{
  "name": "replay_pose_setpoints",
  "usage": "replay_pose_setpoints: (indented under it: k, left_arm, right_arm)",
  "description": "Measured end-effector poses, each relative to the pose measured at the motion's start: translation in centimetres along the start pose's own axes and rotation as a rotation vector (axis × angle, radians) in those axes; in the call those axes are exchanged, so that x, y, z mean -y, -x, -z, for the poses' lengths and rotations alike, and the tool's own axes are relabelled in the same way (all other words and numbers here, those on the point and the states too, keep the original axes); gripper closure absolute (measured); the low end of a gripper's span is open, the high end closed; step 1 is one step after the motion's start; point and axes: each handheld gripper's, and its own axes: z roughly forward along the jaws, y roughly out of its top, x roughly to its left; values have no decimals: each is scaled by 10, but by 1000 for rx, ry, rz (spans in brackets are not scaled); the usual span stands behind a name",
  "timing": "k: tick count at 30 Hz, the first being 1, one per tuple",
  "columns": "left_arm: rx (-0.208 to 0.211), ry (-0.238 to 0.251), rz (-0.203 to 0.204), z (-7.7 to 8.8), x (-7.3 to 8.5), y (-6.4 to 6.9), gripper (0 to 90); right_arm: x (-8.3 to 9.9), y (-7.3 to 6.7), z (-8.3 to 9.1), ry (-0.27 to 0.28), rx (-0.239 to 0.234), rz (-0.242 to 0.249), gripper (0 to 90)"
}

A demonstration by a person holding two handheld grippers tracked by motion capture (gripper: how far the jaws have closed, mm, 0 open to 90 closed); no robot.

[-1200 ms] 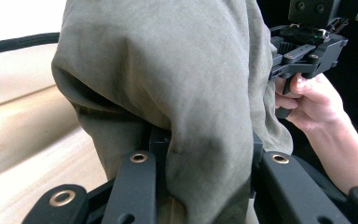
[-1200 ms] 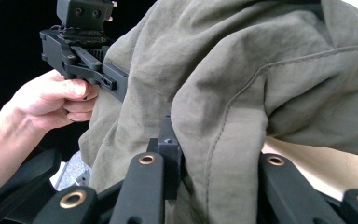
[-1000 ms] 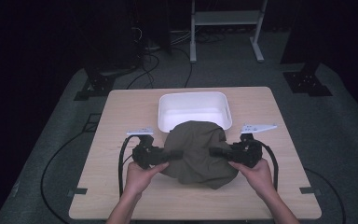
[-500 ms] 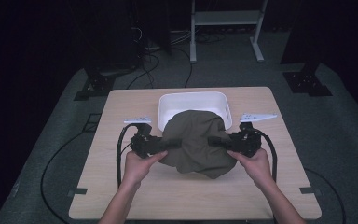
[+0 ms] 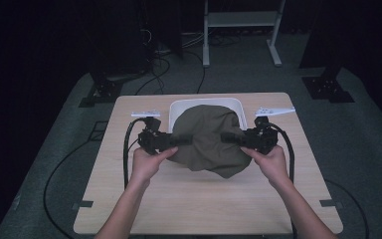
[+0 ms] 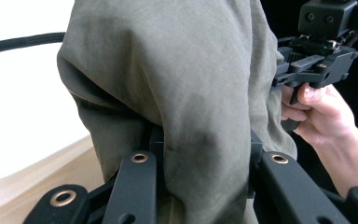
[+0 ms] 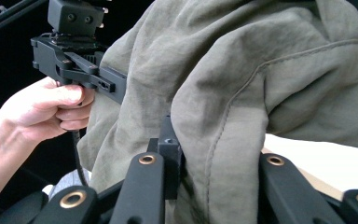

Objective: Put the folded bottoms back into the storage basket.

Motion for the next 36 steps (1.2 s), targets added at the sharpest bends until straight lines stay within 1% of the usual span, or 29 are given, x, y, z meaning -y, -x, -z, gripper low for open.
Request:
replay_pose_setpoints:
  k: [7,13,14,15,16,18,20,21,23,26,27,30,35,36]
  left_arm:
    - [-4,23,13,-1,-18,-8,682]
    - [-15,38,11,-5,-30,-15,682]
    - [-11,43,16,-5,-32,-16,682]
    - [-5,48,22,-5,-33,-18,681]
    - [-3,48,17,-5,-34,-20,681]
    - [4,56,24,-6,-35,-24,681]
    - [7,59,44,-7,-36,-28,681]
    - [4,62,43,-7,-37,-30,681]
    - [-3,65,52,-8,-38,-33,681]
    - [-9,70,53,-9,-41,-38,681]
    - [-10,74,60,-10,-42,-40,681]
    - [-14,78,52,-11,-44,-45,681]
    - [-18,92,75,-17,-46,-55,681]
    - [-18,92,75,-17,-46,-55,681]
  right_arm:
    - [-18,5,-3,18,20,0,718]
    - [-34,11,-5,26,48,1,717]
    - [-34,11,-5,26,48,1,717]
    - [-36,11,-5,28,52,1,717]
    - [-37,12,-5,33,50,2,717]
    - [-40,13,-6,38,51,4,717]
    - [-43,16,-7,38,45,-8,717]
    - [-46,19,-9,38,45,-18,717]
    - [-47,21,-11,37,46,-18,717]
    - [-50,26,-15,38,50,-24,717]
    - [-51,28,-16,39,51,-27,717]
    - [-55,32,-19,39,52,-34,718]
    - [-58,39,-24,39,61,-36,717]
    - [-58,39,-24,39,61,-36,717]
